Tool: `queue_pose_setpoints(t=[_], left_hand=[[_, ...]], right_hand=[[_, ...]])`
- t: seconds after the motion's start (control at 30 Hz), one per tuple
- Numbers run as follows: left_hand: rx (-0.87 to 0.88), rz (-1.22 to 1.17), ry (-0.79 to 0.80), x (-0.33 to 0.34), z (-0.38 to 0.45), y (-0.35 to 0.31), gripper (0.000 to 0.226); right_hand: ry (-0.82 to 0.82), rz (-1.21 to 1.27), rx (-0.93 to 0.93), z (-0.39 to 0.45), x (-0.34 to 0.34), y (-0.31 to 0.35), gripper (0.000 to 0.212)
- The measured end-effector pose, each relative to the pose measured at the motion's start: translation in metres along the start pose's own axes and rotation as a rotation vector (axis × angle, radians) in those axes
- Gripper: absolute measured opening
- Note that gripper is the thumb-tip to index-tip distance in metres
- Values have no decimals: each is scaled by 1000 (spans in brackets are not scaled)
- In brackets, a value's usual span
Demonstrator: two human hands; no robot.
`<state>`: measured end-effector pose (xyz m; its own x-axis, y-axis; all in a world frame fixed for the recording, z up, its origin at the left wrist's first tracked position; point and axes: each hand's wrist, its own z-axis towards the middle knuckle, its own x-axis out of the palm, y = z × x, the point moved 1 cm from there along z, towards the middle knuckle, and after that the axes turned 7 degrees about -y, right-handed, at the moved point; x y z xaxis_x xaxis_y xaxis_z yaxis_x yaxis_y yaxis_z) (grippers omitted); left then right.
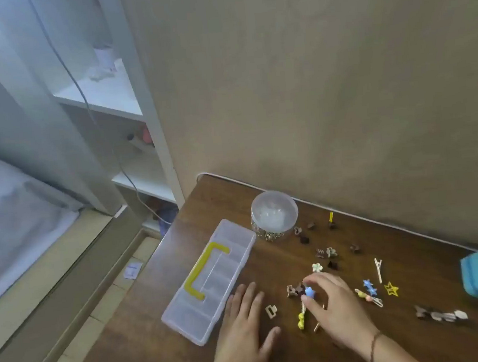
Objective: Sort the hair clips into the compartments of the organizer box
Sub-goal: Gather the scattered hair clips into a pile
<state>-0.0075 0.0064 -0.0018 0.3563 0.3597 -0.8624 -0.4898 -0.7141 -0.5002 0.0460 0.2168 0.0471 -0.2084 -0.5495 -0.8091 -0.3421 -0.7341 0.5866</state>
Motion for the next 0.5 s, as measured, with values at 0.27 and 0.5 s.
queue_pose_setpoints(t=[0.27,0.5], left_hand=[[319,-114,-41,65,-24,-16,73],[465,-232,-225,82,-40,-22,56]], right_hand=[[171,-259,-162,14,4,-26,53],[370,-427,-415,-9,23,-41,58]])
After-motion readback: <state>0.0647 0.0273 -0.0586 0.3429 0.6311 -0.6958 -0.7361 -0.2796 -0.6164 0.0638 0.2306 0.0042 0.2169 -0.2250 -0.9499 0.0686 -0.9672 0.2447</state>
